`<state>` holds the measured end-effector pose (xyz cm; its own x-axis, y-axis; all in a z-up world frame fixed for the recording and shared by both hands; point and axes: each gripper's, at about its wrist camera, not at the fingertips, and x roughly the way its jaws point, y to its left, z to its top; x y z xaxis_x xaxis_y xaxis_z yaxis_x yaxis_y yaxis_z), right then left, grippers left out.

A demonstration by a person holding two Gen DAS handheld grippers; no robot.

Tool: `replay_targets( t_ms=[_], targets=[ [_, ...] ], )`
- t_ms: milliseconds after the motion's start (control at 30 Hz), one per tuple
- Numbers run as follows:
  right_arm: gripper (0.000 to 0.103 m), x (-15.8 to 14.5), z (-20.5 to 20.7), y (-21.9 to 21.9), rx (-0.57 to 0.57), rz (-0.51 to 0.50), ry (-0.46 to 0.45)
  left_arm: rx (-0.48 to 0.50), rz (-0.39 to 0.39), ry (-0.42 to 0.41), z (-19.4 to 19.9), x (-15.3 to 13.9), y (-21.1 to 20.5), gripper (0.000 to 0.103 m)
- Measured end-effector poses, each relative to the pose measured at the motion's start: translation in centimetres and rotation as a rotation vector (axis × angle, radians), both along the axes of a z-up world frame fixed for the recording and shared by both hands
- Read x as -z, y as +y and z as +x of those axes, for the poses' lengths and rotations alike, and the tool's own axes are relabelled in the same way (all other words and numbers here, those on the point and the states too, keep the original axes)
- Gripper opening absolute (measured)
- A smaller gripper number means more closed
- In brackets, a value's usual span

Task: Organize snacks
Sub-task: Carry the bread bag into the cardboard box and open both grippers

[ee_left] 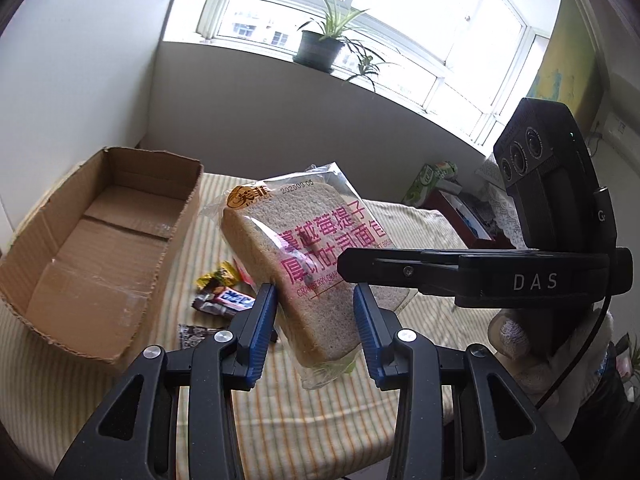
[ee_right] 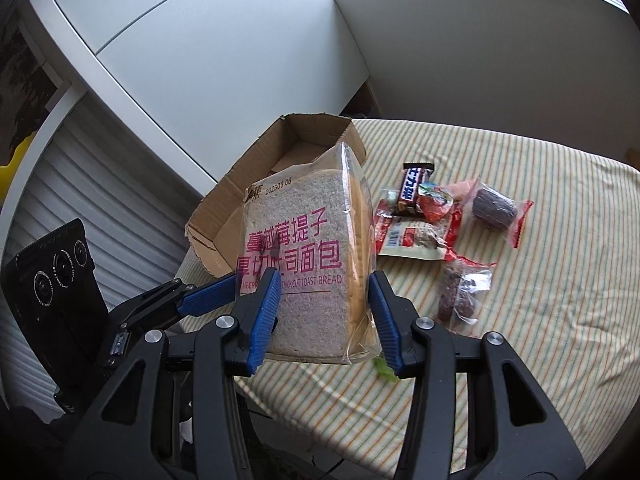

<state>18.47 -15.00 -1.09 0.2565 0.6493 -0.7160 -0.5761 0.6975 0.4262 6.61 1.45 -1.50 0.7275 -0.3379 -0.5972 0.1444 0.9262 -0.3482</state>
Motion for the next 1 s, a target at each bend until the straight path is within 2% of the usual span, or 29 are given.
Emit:
replay_targets(
  t_ms=[300,533,767,1000],
  targets=[
    [0.048,0.3,0.4,8.5,-0.113,0.005,-0.005,-0.133,0.017,-0.01,-1.4,0.2,6.8,0.038],
    [0.048,1.8,1.3,14.0,-0.178,-0.001,0.017,-0.212,0.025,0.013,-1.0,1.2,10.0,0.038],
    [0.048,3.4,2.4,17.4,-0.213,-0.017,0.032,-0.256,0.018,0.037,-0.5,2.2,12.2,0.038],
    [0.048,3.8,2.8,18.4,-0.22,-0.033,0.041,-0.287,0.03,0.052,0.2,2.7,12.8,0.037]
  ],
)
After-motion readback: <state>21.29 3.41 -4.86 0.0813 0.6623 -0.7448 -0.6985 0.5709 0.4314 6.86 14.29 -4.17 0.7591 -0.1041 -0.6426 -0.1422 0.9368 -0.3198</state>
